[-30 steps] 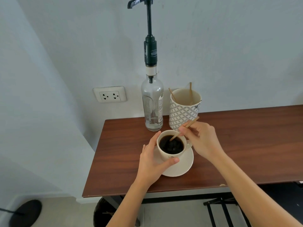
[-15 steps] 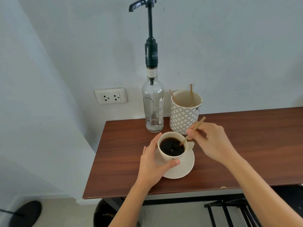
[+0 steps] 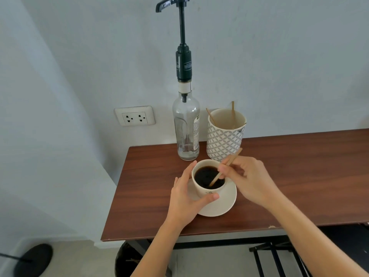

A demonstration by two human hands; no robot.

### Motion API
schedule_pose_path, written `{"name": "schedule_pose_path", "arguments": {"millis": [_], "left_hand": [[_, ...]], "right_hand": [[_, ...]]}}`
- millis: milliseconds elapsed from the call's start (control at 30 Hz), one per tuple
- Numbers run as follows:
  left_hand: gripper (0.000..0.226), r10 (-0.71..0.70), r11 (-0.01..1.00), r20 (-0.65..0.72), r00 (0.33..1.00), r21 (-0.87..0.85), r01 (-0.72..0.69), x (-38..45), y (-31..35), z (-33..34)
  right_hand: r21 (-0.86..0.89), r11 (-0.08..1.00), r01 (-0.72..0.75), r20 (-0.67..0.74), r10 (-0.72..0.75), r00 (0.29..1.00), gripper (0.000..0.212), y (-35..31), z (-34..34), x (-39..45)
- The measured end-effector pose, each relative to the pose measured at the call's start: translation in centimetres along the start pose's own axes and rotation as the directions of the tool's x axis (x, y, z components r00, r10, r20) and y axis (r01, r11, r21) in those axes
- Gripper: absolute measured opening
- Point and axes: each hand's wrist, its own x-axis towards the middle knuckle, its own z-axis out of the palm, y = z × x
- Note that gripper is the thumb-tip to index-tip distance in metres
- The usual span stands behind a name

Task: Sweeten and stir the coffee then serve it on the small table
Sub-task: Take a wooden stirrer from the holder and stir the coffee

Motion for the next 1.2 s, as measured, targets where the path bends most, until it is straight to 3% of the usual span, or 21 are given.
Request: {"name": "schedule_pose_path", "arguments": {"millis": [200,367,433,533,633,733,900,1000,1100,1200], "left_hand": [[0.082,0.002,1.0,-0.005,1.0,-0.009,-0.002,-0.1,0.0,0.0],[0.084,0.005,1.0,-0.012,1.0,0.003,-0.005,-0.1,-0.1,0.1],[0.083,0.013,1.0,-0.01,1.0,-0.008,-0.013,-0.2,-0.2,0.1],[0.081,0.016,1.0,-0.01,1.0,-0.014,-0.016,-0.2,-0.1,0.1],[0.082,-0.001,1.0,-0.01,1.0,-0.002,0.001,-0.1,-0.1,0.1],[0.083,0.003,1.0,-0.014,1.0,-0.006,-0.003,-0.1,-0.2,0.1],[0.083,0.007,1.0,-0.012,1.0,-0.005,-0.007,-0.2,-0.2,0.0],[0.083,-0.006,1.0,-0.011,1.0,0.01,0.006,-0.2,-0.1,0.0],[0.087,-0.015,1.0,-0.011,1.0,-0.007,0.015,-0.1,-0.3,0.1],[0.089,-0.006,1.0,-0.005,1.0,-0.017,0.006,-0.2,-0.5,0.1]], "right_hand": [[-0.084,0.996,0.037,-0.182,-0.051,0.982,0.015,0.8,0.0,1.2],[-0.013,1.0,-0.024,-0.055,0.023,0.998,0.015,0.3,-0.2,-0.2],[0.026,1.0,-0.004,-0.111,0.007,0.994,0.016,0.1,1.4,-0.1],[-0.062,0.997,0.038,-0.216,-0.05,0.975,0.015,0.5,1.1,0.7],[-0.133,0.991,0.006,-0.15,-0.027,0.988,0.015,0.7,-1.1,0.5],[-0.038,0.999,-0.02,-0.067,0.017,0.998,0.013,0.1,0.0,-0.2],[-0.074,0.997,0.021,-0.227,-0.038,0.973,0.015,0.5,1.2,1.0],[-0.169,0.986,0.012,-0.189,-0.044,0.981,0.017,0.9,-0.7,0.6],[-0.053,0.998,-0.013,-0.078,0.009,0.997,0.016,0.4,0.2,-0.2],[-0.013,1.0,0.028,-0.172,-0.03,0.985,0.014,0.3,1.8,0.4]]}}
